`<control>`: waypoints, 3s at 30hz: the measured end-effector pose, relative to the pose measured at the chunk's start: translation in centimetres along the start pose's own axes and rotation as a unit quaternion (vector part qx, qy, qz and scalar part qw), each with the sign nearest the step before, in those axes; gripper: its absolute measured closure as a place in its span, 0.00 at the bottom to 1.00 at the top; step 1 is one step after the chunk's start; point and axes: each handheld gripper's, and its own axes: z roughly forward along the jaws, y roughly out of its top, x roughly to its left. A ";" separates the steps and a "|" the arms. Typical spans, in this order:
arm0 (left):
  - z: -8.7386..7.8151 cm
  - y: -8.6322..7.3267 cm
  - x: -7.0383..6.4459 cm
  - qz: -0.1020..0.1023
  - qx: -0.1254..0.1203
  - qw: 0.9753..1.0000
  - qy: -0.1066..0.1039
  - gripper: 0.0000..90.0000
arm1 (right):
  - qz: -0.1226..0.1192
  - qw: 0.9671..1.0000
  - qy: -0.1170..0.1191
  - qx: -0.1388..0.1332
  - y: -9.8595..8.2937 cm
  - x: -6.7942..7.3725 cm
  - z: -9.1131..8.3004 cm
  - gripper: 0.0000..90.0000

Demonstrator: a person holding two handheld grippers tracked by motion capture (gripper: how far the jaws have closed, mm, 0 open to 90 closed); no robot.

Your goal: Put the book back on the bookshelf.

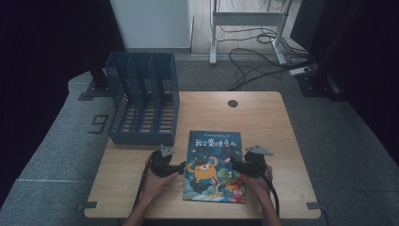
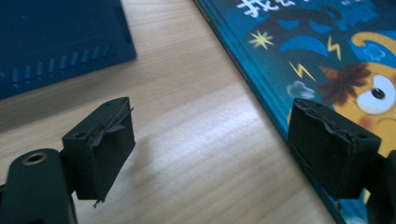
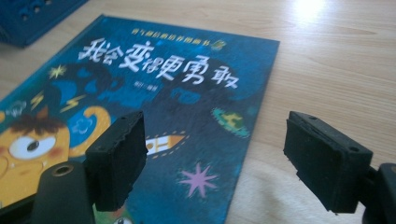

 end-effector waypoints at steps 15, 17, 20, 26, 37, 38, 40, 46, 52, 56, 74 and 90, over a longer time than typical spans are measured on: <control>0.7 -0.8 -2.5 0.001 0.023 0.999 -0.047 0.16 | 0.006 0.999 0.026 0.032 -1.1 1.1 0.9 0.22; 0.7 -0.8 -2.6 0.000 0.023 0.998 -0.050 0.16 | 0.005 0.999 0.023 0.034 -1.1 1.2 0.9 0.21; 0.7 -0.8 -2.7 0.000 0.022 0.998 -0.053 0.16 | 0.002 0.999 0.017 0.042 -1.3 1.3 1.1 0.21; 0.8 -0.9 -3.0 0.004 0.019 0.998 -0.051 0.16 | 0.003 0.999 0.013 0.048 -1.5 1.3 1.4 0.20; 0.8 -0.9 -4.1 0.014 0.015 0.997 -0.080 0.17 | 0.019 0.998 0.015 0.055 -1.5 1.3 1.3 0.22; 0.8 -1.0 -4.5 0.017 0.015 0.995 -0.094 0.17 | 0.027 0.998 0.011 0.057 -1.5 1.3 1.2 0.23; 0.8 -1.0 -4.8 0.023 0.016 0.995 -0.096 0.15 | 0.031 0.998 0.011 0.057 -1.5 1.4 1.1 0.25; 0.6 -1.2 -5.1 0.029 0.023 0.996 -0.076 0.14 | 0.058 0.996 0.039 0.064 -1.4 1.2 0.8 0.28; 0.5 -1.3 -5.2 0.029 0.024 0.997 -0.073 0.15 | 0.076 0.994 0.046 0.063 -1.3 1.1 0.7 0.28; 0.5 -1.2 -5.1 0.027 0.026 0.996 -0.077 0.15 | 0.090 0.993 0.053 0.059 -1.2 0.9 0.5 0.28; 0.3 -1.2 -4.0 0.002 0.021 0.994 -0.111 0.16 | 0.132 0.983 0.123 0.030 0.0 -0.5 -1.4 0.31; 0.4 -1.2 -3.4 -0.016 0.017 0.991 -0.134 0.14 | 0.159 0.974 0.163 0.003 0.6 -1.2 -2.3 0.35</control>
